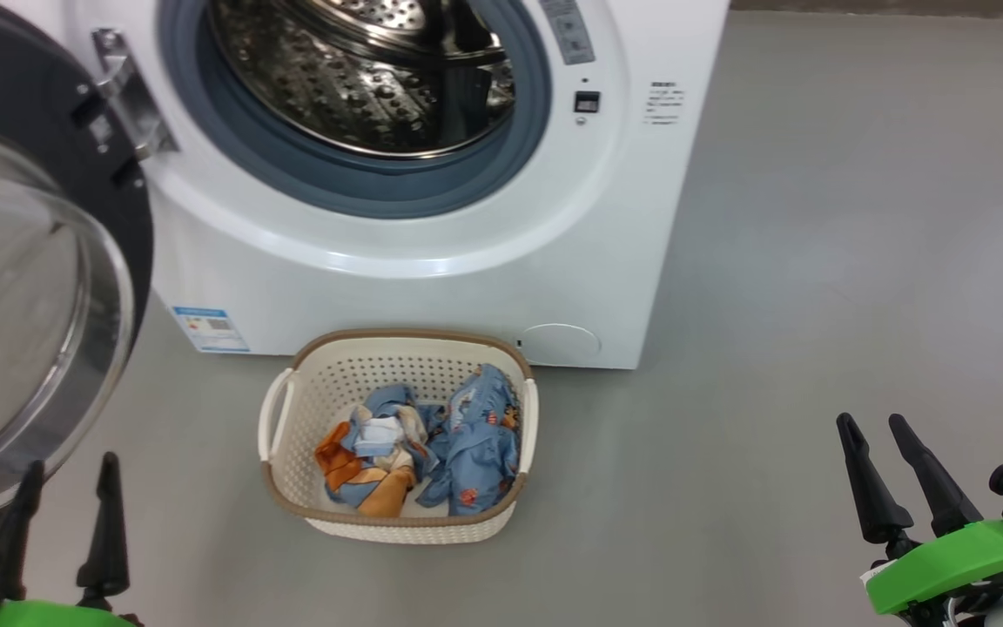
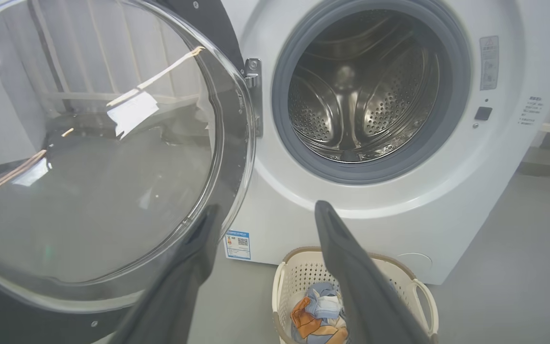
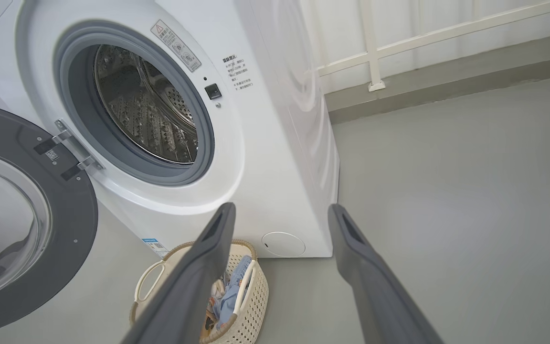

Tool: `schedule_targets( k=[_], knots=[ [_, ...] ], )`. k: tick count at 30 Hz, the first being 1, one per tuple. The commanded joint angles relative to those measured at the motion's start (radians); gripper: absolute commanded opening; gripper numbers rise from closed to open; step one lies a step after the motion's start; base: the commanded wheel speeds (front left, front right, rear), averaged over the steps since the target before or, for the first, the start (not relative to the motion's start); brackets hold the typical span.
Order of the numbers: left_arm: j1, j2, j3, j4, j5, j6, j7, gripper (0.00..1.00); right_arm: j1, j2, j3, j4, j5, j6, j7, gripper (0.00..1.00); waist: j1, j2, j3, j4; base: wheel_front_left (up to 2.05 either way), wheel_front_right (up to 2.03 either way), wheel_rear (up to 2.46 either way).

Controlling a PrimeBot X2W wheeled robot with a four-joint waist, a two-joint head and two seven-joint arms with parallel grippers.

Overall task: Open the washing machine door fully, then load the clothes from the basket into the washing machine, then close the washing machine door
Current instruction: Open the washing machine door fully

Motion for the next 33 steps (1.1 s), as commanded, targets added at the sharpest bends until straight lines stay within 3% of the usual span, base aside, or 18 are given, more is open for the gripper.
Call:
schedule_targets(
  k=[1, 21, 33],
  knots=[
    [-0.009, 0.033, 0.015, -0.034, -0.010, -0.001, -0.005, 1.00, -0.003, -0.010, 0.016, -0.027, 0.003, 0.001, -0.013, 1.00, 0.0001, 0.0000, 0.007, -0.049, 0.00, 0.00, 0.00],
    [0.028, 0.019, -0.065, -0.033, -0.046, -0.002, -0.005, 1.00, 0.007, -0.023, 0.018, -0.026, 0.004, 0.001, -0.013, 1.00, 0.0001, 0.0000, -0.013, -0.196, 0.00, 0.00, 0.00],
    [0.034, 0.001, -0.033, -0.017, -0.055, -0.002, -0.005, 1.00, 0.009, -0.035, 0.024, -0.027, -0.001, 0.001, -0.013, 1.00, 0.0001, 0.0000, -0.010, -0.239, 0.00, 0.00, 0.00]
  ],
)
